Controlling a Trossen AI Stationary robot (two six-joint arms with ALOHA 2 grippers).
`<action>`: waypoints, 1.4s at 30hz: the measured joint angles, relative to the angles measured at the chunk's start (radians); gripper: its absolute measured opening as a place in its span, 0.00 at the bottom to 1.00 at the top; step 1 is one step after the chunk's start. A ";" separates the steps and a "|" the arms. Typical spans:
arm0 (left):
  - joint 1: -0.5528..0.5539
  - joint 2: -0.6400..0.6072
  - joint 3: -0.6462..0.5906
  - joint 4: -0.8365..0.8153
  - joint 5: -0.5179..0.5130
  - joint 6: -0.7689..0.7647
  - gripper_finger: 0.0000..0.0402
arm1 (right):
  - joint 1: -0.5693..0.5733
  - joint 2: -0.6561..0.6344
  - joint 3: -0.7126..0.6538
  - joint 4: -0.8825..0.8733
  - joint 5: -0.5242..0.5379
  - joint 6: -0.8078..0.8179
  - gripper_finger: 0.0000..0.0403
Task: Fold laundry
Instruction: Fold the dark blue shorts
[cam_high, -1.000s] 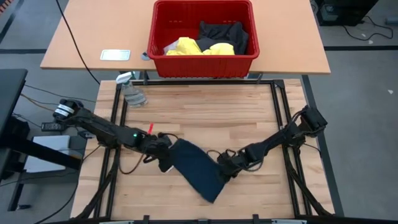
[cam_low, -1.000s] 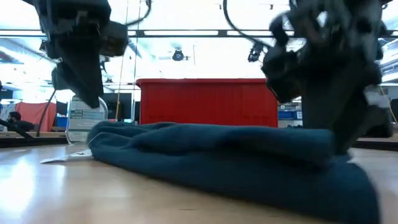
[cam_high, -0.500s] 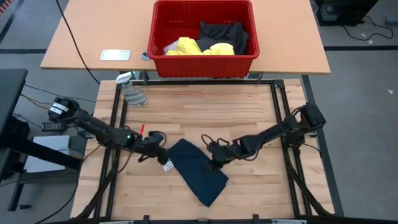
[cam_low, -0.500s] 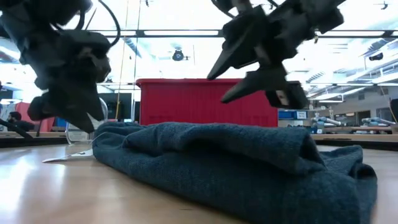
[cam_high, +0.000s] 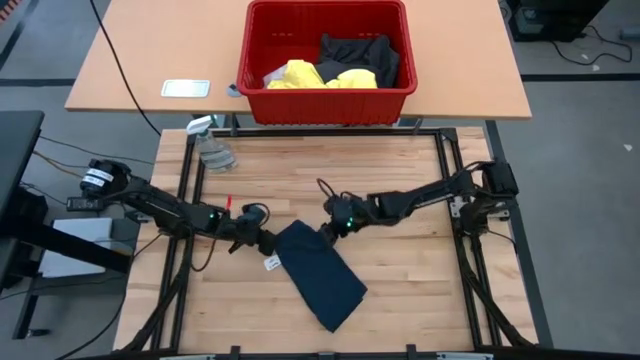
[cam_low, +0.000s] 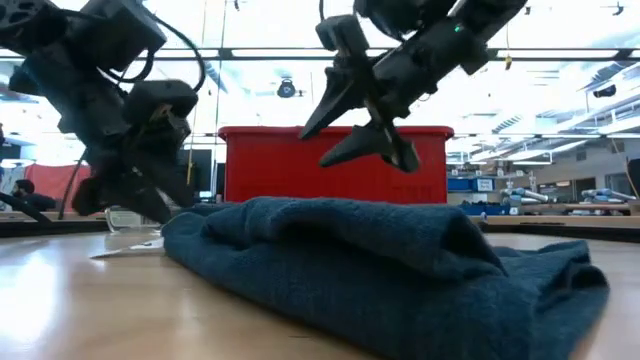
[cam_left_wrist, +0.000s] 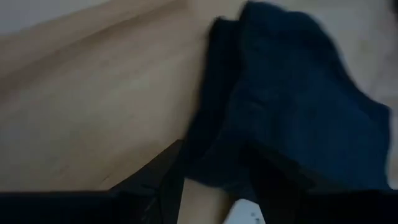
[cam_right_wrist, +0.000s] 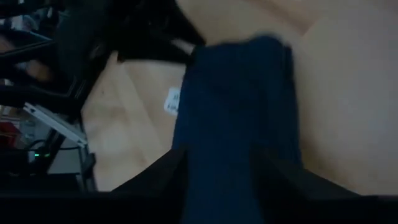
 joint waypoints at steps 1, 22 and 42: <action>0.005 0.001 0.000 0.029 0.006 0.037 0.43 | -0.018 0.005 0.000 -0.001 -0.012 -0.019 0.47; -0.056 -0.079 0.001 0.034 0.175 -0.138 0.43 | -0.083 0.273 0.018 0.281 -0.292 -0.077 0.62; -0.140 -0.106 0.066 -0.265 0.197 -0.323 0.43 | -0.034 0.395 0.208 0.094 -0.262 -0.196 0.13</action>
